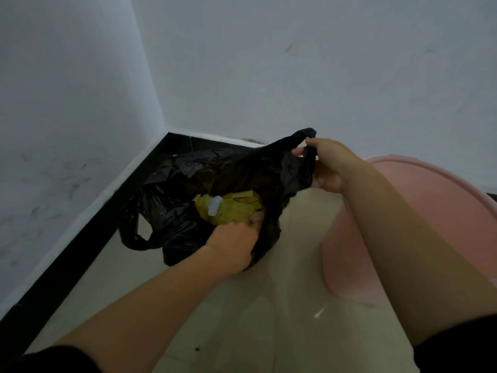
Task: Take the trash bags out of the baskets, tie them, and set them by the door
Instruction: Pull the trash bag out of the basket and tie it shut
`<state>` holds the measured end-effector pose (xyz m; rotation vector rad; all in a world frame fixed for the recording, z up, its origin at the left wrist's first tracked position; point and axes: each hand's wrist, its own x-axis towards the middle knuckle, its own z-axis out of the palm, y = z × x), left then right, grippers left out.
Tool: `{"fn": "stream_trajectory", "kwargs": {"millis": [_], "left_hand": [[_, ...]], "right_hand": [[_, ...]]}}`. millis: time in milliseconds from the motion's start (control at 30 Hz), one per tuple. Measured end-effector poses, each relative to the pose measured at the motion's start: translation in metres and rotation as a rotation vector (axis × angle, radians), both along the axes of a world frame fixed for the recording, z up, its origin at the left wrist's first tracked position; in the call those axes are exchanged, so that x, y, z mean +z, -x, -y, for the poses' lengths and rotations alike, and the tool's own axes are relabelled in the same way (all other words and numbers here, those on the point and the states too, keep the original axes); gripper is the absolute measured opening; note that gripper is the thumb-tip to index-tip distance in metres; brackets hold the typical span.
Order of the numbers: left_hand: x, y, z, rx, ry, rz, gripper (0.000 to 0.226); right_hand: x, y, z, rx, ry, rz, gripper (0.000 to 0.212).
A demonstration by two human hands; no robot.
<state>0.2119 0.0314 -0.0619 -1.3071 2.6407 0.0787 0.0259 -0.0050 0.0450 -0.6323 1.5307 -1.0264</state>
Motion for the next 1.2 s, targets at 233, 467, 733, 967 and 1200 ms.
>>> {"fn": "stream_trajectory", "kwargs": {"millis": [233,467,733,967,1200], "left_hand": [[0.027,-0.011,0.012,0.211,-0.114,-0.443,0.017],[0.048,-0.010,0.012,0.167,-0.046,-0.248,0.011],[0.078,-0.039,0.030,0.279,-0.022,-0.133,0.021],[0.075,-0.042,0.038,0.339,0.322,-0.637,0.034],[0.052,-0.084,0.057,1.611,-0.228,-1.536,0.067]], "right_hand": [[-0.002,0.006,-0.003,0.260,-0.016,-0.225,0.058],[-0.004,-0.012,0.004,0.202,0.012,-0.284,0.010],[0.001,-0.012,0.000,-0.133,0.089,-0.236,0.019],[-0.004,-0.014,0.005,-0.095,0.081,-0.329,0.020],[-0.008,-0.023,0.010,-0.103,0.211,-0.324,0.013]]}}
